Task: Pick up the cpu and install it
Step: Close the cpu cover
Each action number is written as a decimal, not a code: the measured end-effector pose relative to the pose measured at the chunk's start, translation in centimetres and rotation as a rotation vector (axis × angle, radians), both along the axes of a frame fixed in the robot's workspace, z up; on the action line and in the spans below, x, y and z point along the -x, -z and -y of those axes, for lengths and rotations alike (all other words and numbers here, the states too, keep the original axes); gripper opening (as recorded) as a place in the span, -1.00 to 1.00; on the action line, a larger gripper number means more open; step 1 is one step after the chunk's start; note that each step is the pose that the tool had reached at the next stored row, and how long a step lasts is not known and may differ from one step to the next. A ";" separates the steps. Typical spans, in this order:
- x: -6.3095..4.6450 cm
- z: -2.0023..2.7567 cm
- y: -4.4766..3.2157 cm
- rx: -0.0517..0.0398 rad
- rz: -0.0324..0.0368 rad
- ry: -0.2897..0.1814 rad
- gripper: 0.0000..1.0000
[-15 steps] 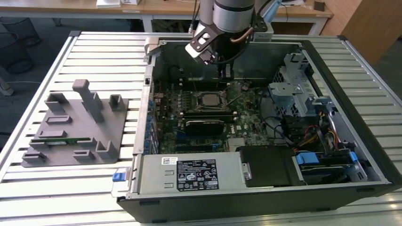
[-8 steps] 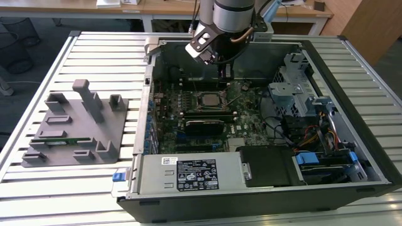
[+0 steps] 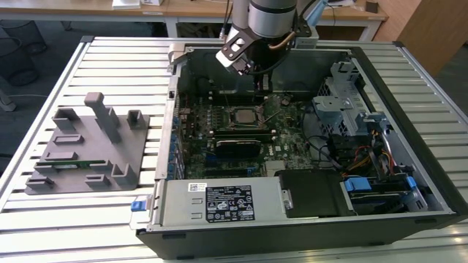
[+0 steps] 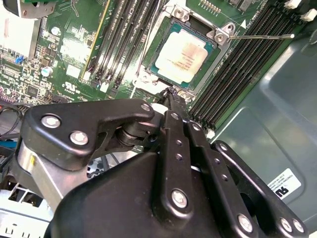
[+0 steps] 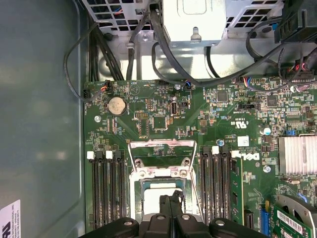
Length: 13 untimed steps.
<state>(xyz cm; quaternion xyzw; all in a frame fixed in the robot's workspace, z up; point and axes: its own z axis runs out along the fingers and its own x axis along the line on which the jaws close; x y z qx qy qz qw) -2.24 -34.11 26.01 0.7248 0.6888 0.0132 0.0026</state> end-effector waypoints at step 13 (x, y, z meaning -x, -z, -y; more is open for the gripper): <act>-0.2 0.00 0.00 0.0000 0.0000 0.000 -0.79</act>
